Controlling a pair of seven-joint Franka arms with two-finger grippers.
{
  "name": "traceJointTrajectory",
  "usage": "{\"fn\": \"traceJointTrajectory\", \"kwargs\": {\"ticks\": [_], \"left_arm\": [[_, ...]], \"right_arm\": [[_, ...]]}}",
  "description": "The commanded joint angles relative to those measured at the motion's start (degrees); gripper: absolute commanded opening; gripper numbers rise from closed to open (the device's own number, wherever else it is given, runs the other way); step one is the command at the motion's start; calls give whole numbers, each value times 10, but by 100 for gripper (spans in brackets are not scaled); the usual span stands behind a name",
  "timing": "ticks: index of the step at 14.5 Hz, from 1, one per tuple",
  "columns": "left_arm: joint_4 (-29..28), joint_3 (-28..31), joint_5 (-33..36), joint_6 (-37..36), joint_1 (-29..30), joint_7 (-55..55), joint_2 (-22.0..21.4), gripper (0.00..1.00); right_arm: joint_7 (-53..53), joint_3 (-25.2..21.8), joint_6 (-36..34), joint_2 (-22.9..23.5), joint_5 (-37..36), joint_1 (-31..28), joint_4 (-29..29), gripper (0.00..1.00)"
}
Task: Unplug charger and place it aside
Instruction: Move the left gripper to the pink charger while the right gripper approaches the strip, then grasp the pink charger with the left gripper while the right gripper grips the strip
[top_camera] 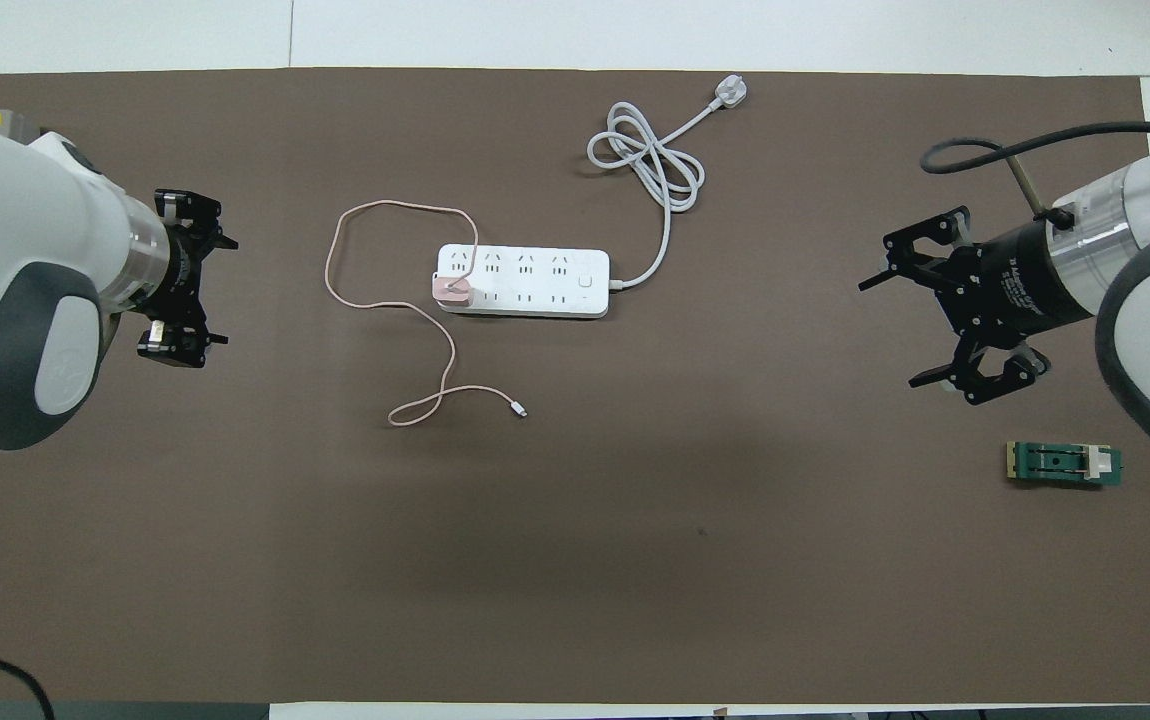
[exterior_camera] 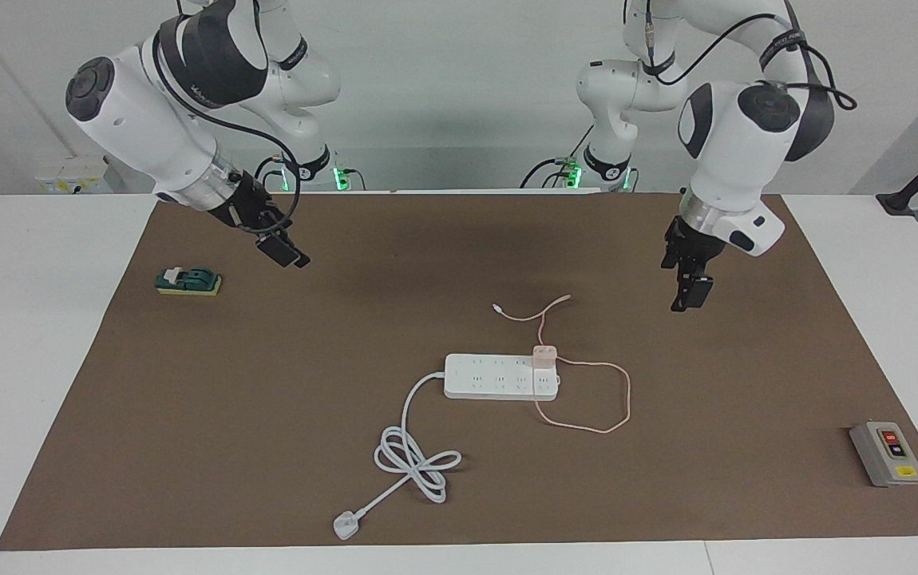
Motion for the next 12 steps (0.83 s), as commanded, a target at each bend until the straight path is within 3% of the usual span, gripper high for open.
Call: {"fn": "traceJointTrajectory", "kwargs": {"ticks": [1, 7, 9, 12], "left_arm": [[80, 7, 2, -6, -20, -74, 79, 100], [123, 8, -37, -8, -66, -146, 150, 100], [141, 9, -37, -8, -93, -189, 177, 100], [142, 8, -37, -2, -126, -239, 180, 100]], "right_arm": [[60, -1, 54, 20, 41, 24, -14, 100], [171, -1, 199, 68, 129, 77, -40, 100], [182, -1, 237, 85, 199, 83, -54, 100], [155, 0, 243, 119, 254, 82, -54, 100]]}}
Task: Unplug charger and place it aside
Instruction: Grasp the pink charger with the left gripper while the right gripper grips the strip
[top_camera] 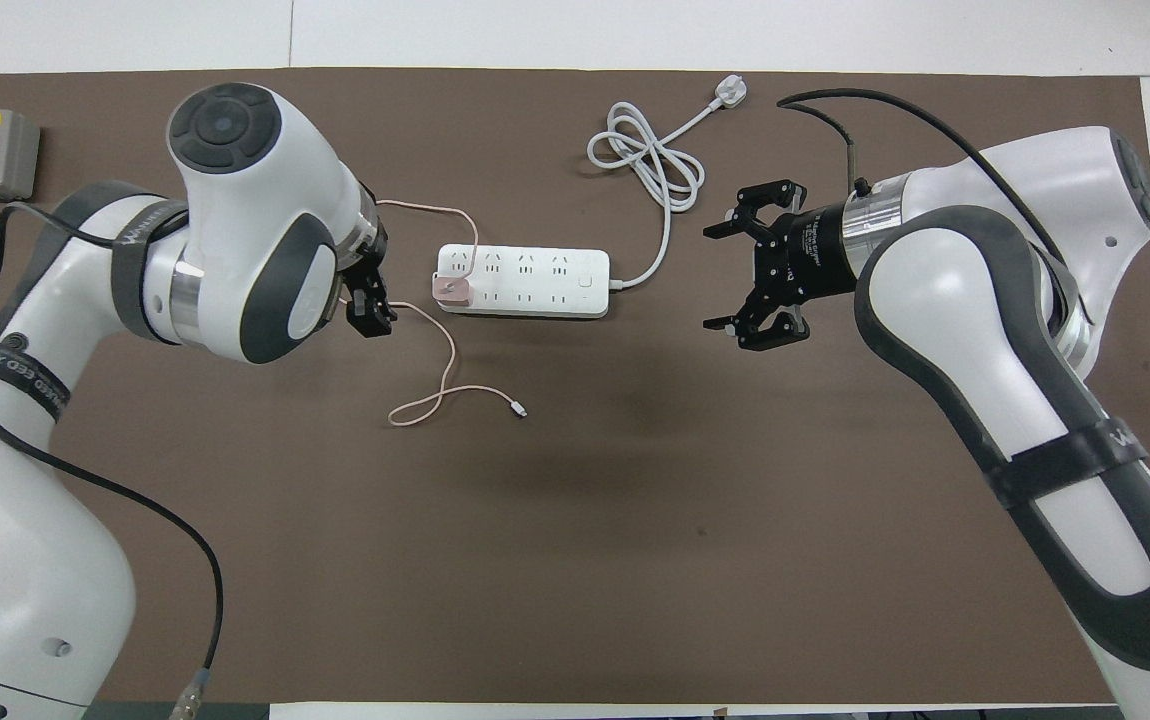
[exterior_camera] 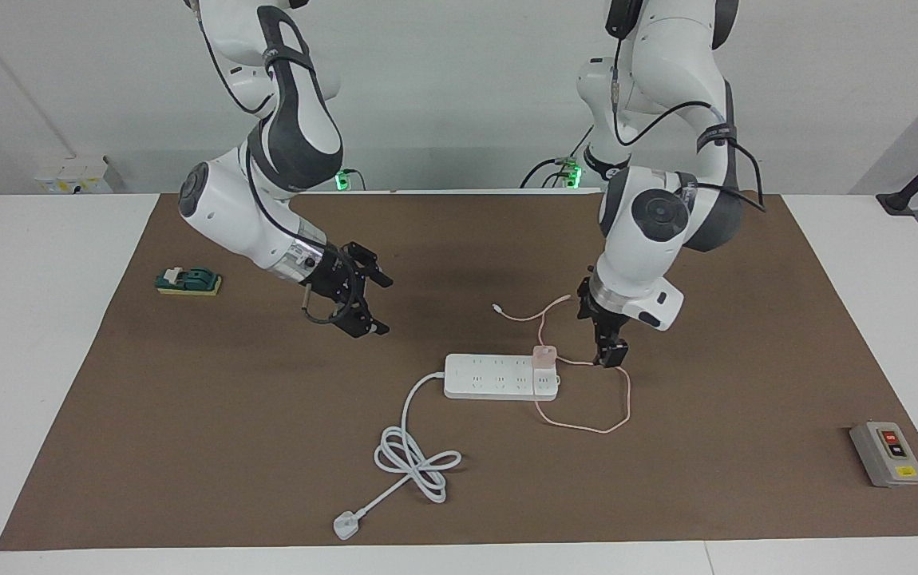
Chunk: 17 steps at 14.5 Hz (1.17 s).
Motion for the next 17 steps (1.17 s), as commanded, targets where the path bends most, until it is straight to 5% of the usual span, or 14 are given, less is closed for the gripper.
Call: {"fn": "traceJointTrajectory", "kwargs": {"ticks": [1, 3, 17], "left_arm": [[21, 10, -7, -7, -31, -45, 11, 100], [17, 10, -8, 4, -44, -53, 10, 100], [-96, 9, -7, 108, -63, 22, -16, 100]], "right_arm": [[-34, 2, 12, 32, 56, -1, -3, 100], [-86, 2, 16, 53, 120, 6, -1, 100], [-193, 4, 91, 161, 228, 57, 56, 100]]}}
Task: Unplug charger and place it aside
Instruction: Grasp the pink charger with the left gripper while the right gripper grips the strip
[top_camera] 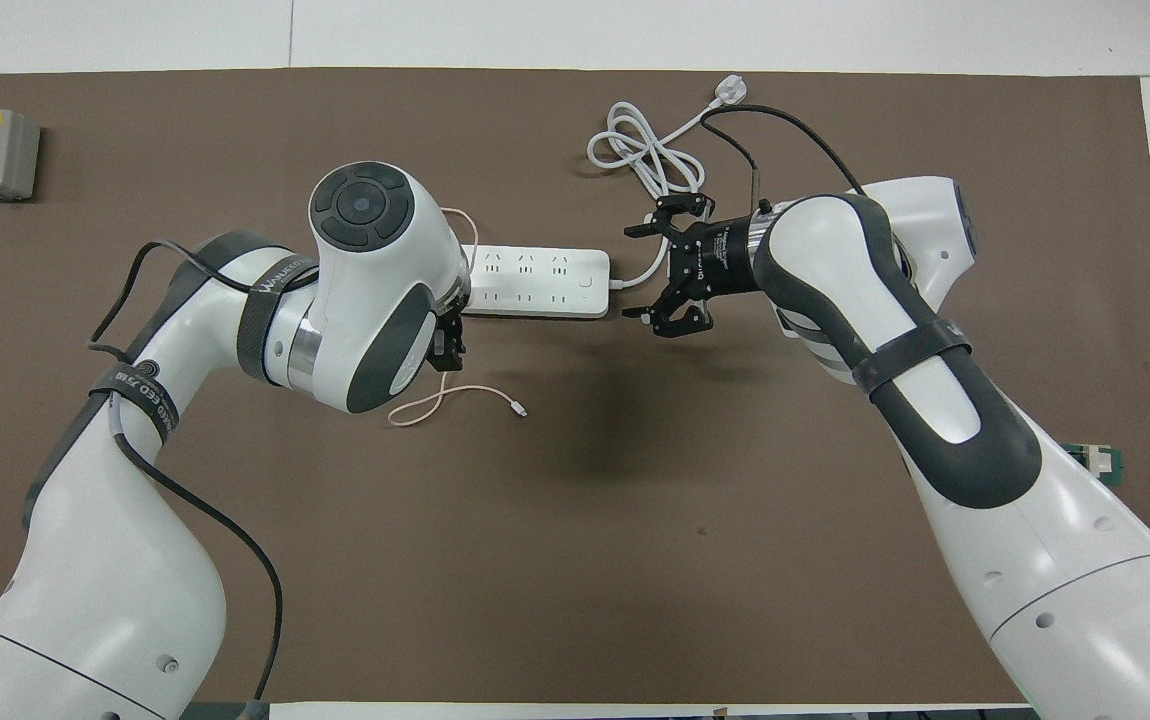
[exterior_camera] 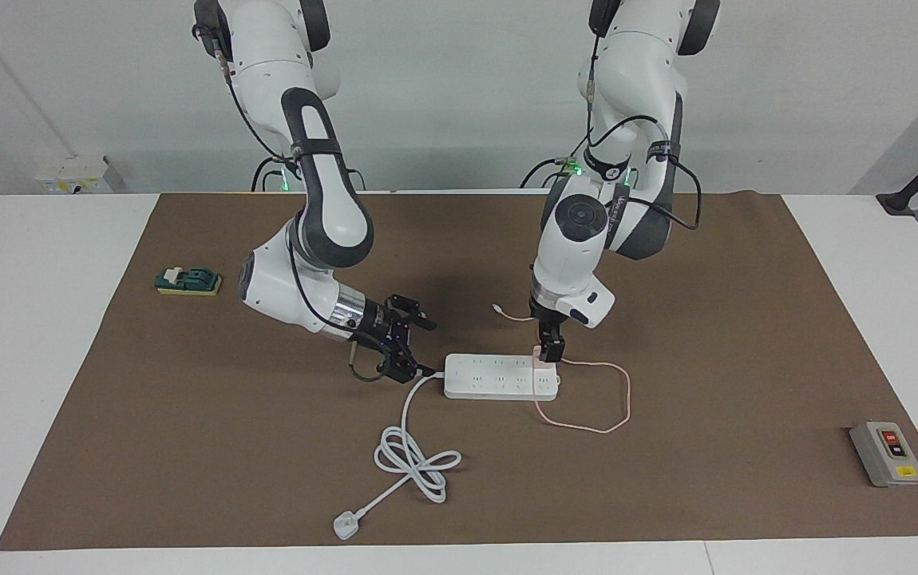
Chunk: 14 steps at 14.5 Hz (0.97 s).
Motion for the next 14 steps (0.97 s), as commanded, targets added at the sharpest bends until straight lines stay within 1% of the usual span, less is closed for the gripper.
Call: {"fn": "traceJointTrajectory", "kwargs": {"ticks": [1, 5, 7, 9, 11, 12, 14], "left_arm": [[-43, 5, -7, 41, -1, 19, -22, 100], [-45, 6, -6, 64, 0, 25, -15, 100], [-44, 6, -3, 70, 0, 26, -11, 99], [-44, 6, -2, 69, 0, 26, -6, 96], [-41, 6, 0, 69, 0, 26, -3, 96], [-39, 7, 0, 68, 1, 26, -3, 96], [-23, 7, 6, 57, 2, 26, 13, 95]], "right_arm": [[-34, 0, 19, 25, 40, 11, 20, 100], [-55, 1, 24, 43, 42, 18, 31, 100], [-55, 1, 29, 75, 43, 27, 61, 100], [-55, 1, 31, 94, 43, 26, 68, 100], [-54, 1, 32, 113, 52, 26, 94, 100], [-54, 1, 32, 118, 56, 27, 99, 100], [-54, 1, 32, 120, 54, 26, 100, 100]]}}
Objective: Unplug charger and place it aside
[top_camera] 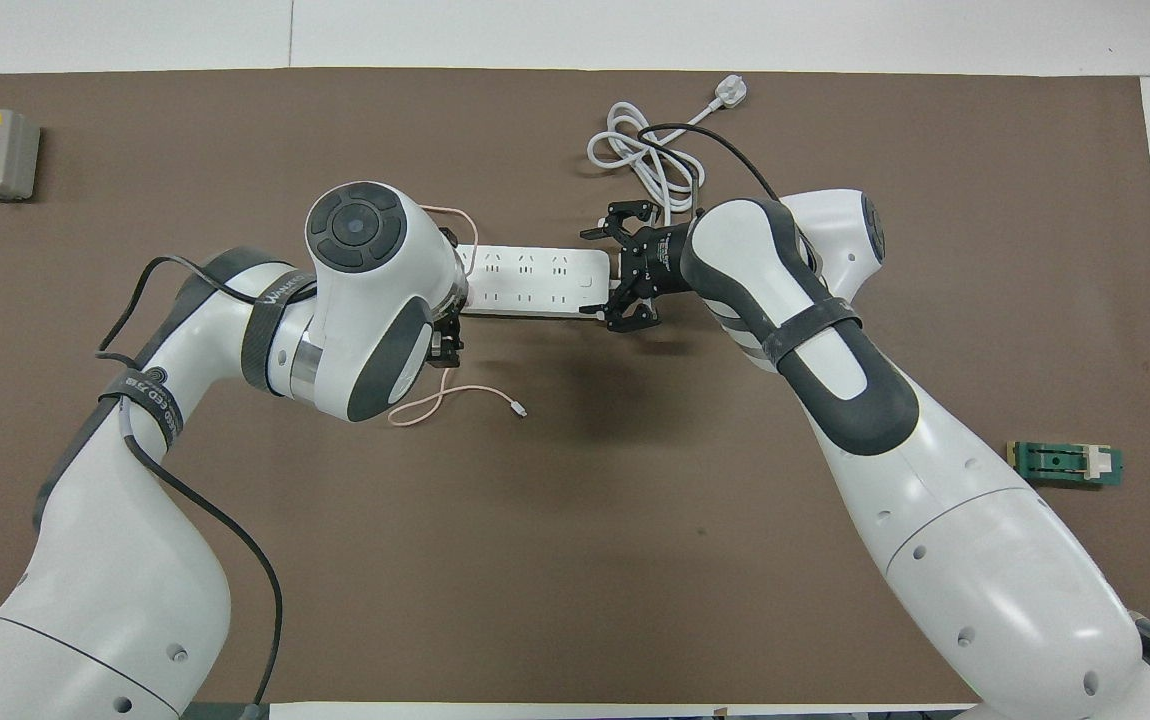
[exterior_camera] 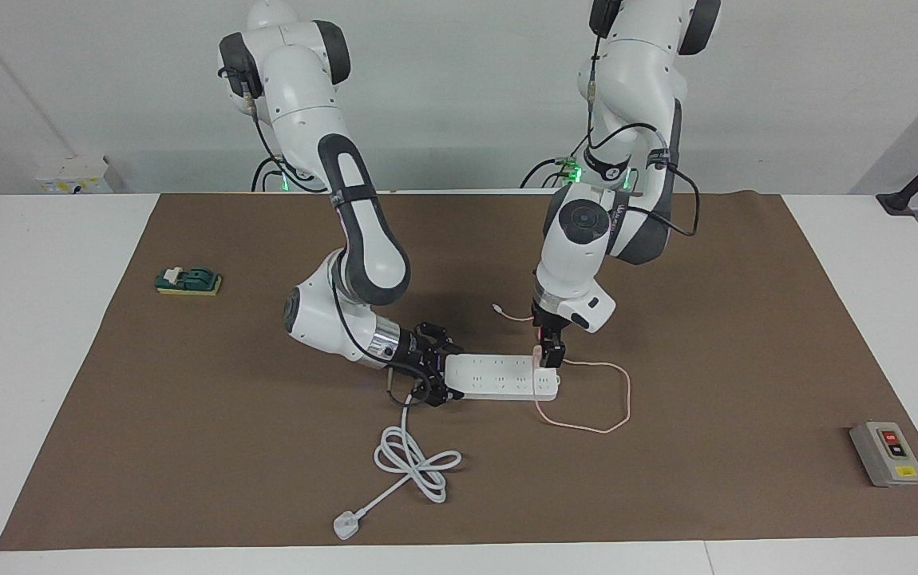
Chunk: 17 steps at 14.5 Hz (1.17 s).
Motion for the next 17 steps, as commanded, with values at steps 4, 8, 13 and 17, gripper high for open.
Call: {"fn": "traceJointTrajectory", "kwargs": {"ticks": [4, 8, 13, 17], "left_arm": [[29, 3, 9, -8, 1, 11, 30, 95], [37, 3, 21, -18, 2, 12, 31, 90], [39, 3, 34, -24, 3, 13, 31, 3], [40, 3, 34, -23, -1, 13, 31, 0]], "right_arm": [[-40, 0, 36, 32, 17, 9, 20, 100], [-53, 0, 41, 36, 18, 17, 19, 100], [-50, -1, -2, 26, 16, 9, 19, 100], [-49, -5, -45, 10, 10, -13, 19, 100]]}}
